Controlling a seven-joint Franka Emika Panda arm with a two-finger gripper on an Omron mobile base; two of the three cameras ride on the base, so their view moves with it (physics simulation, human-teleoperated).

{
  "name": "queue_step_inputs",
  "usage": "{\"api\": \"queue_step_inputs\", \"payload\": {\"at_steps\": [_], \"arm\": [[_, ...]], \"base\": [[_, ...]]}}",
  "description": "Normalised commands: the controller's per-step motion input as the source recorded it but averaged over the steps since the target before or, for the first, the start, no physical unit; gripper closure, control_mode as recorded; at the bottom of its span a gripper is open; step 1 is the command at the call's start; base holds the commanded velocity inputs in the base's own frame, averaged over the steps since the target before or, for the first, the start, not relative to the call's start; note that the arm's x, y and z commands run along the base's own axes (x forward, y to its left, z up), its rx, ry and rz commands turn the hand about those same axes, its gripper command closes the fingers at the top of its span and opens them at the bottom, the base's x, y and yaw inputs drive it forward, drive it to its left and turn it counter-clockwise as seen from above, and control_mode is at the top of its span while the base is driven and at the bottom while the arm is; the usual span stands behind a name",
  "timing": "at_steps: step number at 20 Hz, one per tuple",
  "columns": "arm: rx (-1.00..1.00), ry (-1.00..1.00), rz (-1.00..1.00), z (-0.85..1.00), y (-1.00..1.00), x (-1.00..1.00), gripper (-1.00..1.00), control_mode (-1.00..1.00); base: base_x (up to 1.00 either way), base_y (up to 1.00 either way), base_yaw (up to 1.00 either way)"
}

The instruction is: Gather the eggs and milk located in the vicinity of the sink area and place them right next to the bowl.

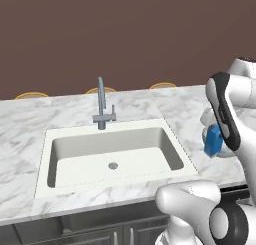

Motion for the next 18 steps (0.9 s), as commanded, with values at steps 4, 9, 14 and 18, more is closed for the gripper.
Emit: {"api": "queue_step_inputs", "payload": {"at_steps": [4, 9, 14, 18], "arm": [[0.0, -0.05, -0.2, -0.42, 0.01, 0.53, 1.0, -1.0], [0.0, -0.01, -0.32, -0.11, 0.04, 0.69, 1.0, -1.0], [0.0, 0.0, -0.28, 0.01, 0.03, 0.66, 1.0, -1.0], [0.0, 0.04, -0.13, 0.0, 0.0, 0.69, 1.0, -1.0]], "base": [[0.0, 0.0, 0.0], [0.0, 0.0, 0.0], [0.0, 0.0, 0.0], [0.0, 0.0, 0.0]]}}
